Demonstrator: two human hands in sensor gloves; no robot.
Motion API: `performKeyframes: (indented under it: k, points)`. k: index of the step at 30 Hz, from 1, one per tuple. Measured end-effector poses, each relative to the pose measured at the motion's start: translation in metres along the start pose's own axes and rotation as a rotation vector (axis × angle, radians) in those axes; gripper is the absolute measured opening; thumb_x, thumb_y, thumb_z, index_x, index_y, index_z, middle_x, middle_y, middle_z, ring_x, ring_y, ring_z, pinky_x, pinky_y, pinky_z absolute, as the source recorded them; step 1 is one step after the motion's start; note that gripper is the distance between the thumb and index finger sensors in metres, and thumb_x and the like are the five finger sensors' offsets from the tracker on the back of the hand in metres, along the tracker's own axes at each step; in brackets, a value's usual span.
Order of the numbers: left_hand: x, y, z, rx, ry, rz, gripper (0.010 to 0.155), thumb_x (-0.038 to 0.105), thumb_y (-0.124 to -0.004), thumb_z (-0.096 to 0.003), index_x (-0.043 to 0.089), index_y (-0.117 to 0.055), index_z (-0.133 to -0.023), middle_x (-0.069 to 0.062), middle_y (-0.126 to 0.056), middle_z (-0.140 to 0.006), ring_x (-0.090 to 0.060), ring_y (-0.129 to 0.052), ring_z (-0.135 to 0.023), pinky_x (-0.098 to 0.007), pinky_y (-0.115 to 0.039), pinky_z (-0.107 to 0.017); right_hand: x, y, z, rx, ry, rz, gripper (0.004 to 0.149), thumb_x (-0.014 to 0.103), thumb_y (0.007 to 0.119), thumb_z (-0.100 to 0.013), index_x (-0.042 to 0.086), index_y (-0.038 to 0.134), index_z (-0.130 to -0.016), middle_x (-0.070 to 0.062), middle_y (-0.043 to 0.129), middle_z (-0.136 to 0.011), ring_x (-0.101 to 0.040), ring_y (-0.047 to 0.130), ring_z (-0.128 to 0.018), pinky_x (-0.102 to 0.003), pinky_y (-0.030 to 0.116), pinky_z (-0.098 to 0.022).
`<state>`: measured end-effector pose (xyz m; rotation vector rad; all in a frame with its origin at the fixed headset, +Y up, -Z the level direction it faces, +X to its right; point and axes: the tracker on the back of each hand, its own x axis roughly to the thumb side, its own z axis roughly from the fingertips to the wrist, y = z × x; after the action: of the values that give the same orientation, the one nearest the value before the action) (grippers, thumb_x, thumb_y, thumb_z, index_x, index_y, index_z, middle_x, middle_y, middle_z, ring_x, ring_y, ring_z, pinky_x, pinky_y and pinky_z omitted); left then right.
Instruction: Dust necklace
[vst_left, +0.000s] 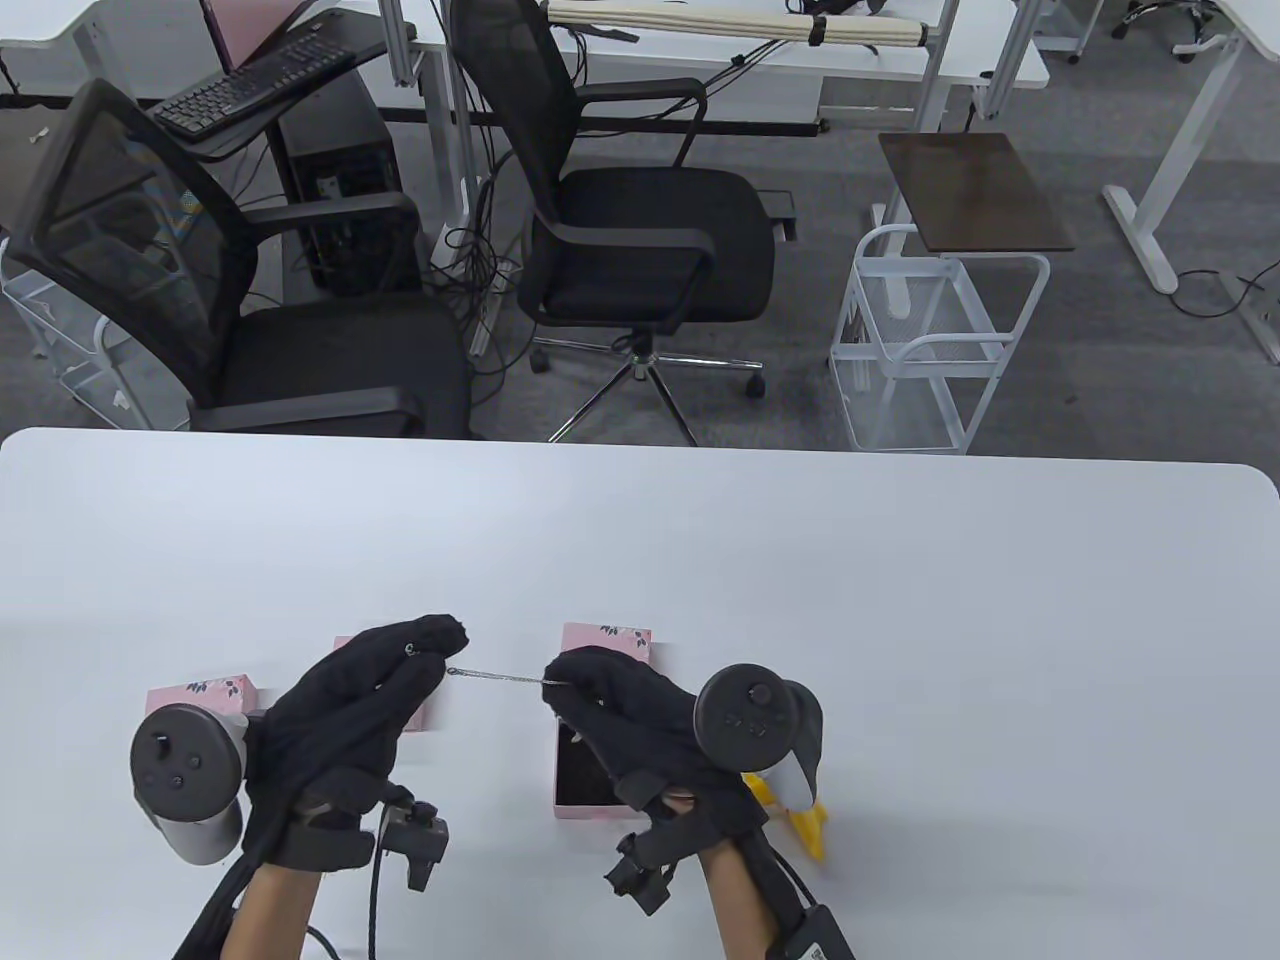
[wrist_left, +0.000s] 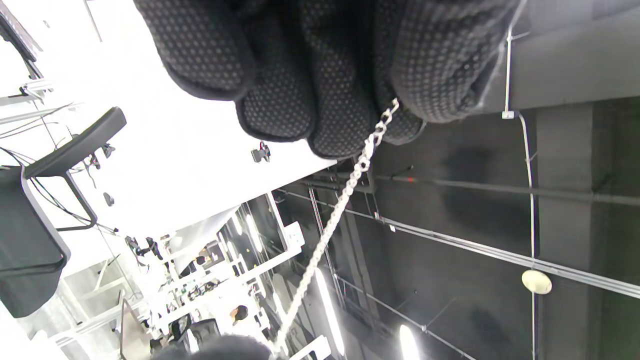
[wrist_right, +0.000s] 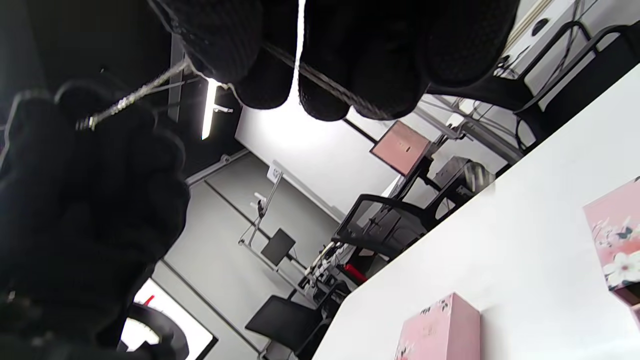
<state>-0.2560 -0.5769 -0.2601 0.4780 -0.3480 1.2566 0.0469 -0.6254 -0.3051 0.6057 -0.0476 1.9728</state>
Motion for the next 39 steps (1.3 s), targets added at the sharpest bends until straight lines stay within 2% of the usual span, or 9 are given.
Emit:
performKeyframes:
  k: [5,13,17,19,23,29,34,39]
  points:
    - [-0.003,0.014,-0.001,0.052,0.016,0.024,0.037,0.049,-0.086,-0.053,0.032,-0.093,-0.085,0.003,-0.102,-0.085,-0.021,-0.095,-0.079,-0.044,-0.082,-0.058,-0.01,-0.018,0.004,-0.05,0.037,-0.036,0.036,0.032,0.068,-0.067,0.013,0.073,-0.098,-0.023,0.073,-0.104,-0.05,0.077,-0.085,-0.06,0.066,-0.065]
    - [-0.009,0.031,-0.001,0.109,0.038,0.016,0.037,0.049,-0.086,-0.053,0.032,-0.094,-0.085,0.003,-0.103,-0.084,-0.021,-0.096,-0.078,-0.044,-0.082,-0.058,-0.019,-0.03,0.007,-0.15,0.084,-0.101,0.036,0.03,0.066,-0.067,0.012,0.073,-0.098,-0.024,0.075,-0.101,-0.05,0.08,-0.082,-0.059,0.068,-0.062]
    - [-0.011,0.027,-0.002,0.105,0.049,-0.024,0.037,0.049,-0.086,-0.0532,0.031,-0.094,-0.085,0.002,-0.103,-0.084,-0.021,-0.096,-0.078,-0.044,-0.082,-0.057,-0.016,-0.035,0.011,-0.216,0.083,-0.137,0.036,0.03,0.066,-0.067,0.013,0.073,-0.098,-0.024,0.077,-0.099,-0.049,0.082,-0.079,-0.058,0.069,-0.061]
    - [-0.011,0.021,-0.003,0.07,0.059,-0.052,0.037,0.049,-0.086,-0.0532,0.031,-0.094,-0.085,0.002,-0.103,-0.084,-0.022,-0.096,-0.078,-0.045,-0.082,-0.057,-0.015,-0.038,0.013,-0.274,0.085,-0.131,0.036,0.03,0.066,-0.067,0.013,0.073,-0.098,-0.024,0.078,-0.098,-0.048,0.083,-0.078,-0.057,0.07,-0.06]
    - [-0.015,-0.003,-0.006,-0.089,0.096,-0.166,0.037,0.048,-0.087,-0.0538,0.03,-0.094,-0.085,0.001,-0.103,-0.085,-0.023,-0.095,-0.079,-0.046,-0.082,-0.058,-0.01,-0.042,0.017,-0.33,0.067,-0.123,0.036,0.031,0.067,-0.067,0.014,0.073,-0.097,-0.023,0.079,-0.097,-0.047,0.083,-0.077,-0.057,0.071,-0.06]
    - [-0.042,-0.067,-0.001,-0.34,0.191,-0.328,0.038,0.047,-0.086,-0.0544,0.029,-0.093,-0.087,-0.001,-0.102,-0.087,-0.025,-0.095,-0.08,-0.047,-0.081,-0.058,0.002,-0.04,0.019,-0.345,0.028,-0.102,0.036,0.032,0.067,-0.067,0.014,0.074,-0.097,-0.022,0.08,-0.096,-0.046,0.084,-0.077,-0.056,0.071,-0.06]
    - [-0.066,-0.089,0.006,-0.383,0.256,-0.428,0.039,0.046,-0.085,-0.0553,0.028,-0.092,-0.089,-0.002,-0.101,-0.088,-0.025,-0.095,-0.08,-0.046,-0.081,-0.058,0.009,-0.035,0.018,-0.323,0.003,-0.086,0.035,0.032,0.067,-0.067,0.015,0.074,-0.097,-0.022,0.08,-0.096,-0.046,0.084,-0.077,-0.056,0.071,-0.06]
    - [-0.085,-0.103,0.011,-0.449,0.312,-0.441,0.039,0.046,-0.084,-0.0555,0.028,-0.092,-0.089,-0.002,-0.101,-0.087,-0.025,-0.095,-0.079,-0.047,-0.081,-0.057,0.017,-0.028,0.017,-0.293,-0.028,-0.099,0.035,0.033,0.068,-0.067,0.015,0.074,-0.097,-0.022,0.08,-0.096,-0.046,0.084,-0.077,-0.056,0.071,-0.06]
